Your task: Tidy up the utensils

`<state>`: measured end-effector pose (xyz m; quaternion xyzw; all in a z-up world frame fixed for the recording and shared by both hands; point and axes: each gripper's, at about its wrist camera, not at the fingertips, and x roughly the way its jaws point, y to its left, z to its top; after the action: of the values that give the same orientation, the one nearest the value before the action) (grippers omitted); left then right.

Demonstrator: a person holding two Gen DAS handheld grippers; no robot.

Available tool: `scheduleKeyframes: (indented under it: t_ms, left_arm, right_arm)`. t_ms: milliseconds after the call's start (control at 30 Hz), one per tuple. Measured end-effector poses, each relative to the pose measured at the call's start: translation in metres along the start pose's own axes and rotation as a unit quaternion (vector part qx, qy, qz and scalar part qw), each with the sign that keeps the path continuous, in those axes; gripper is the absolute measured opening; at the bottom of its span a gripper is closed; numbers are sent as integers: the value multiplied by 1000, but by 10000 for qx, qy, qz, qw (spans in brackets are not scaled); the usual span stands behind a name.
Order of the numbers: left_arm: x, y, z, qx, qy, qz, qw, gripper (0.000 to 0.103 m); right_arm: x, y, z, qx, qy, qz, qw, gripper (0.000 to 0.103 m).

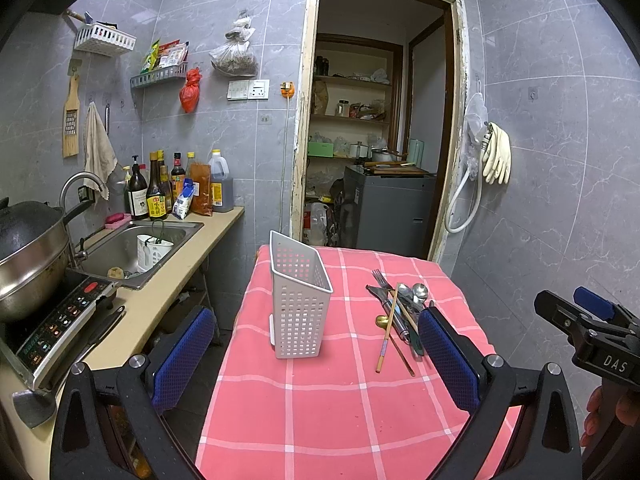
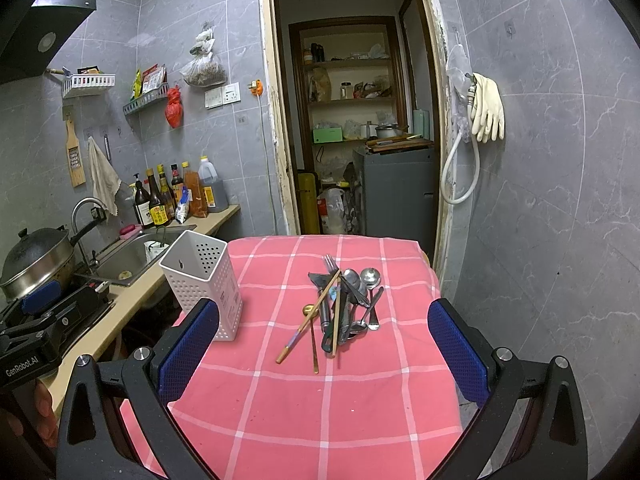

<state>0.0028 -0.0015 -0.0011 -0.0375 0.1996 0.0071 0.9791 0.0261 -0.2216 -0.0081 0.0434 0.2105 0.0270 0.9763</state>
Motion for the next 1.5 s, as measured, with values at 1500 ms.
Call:
scheduleKeyframes:
  t_ms: [1500]
  left_arm:
    - [33, 2, 19, 15, 351, -763, 9965, 103]
  right_arm:
    - [21, -2, 6, -27, 142, 18, 9999, 102]
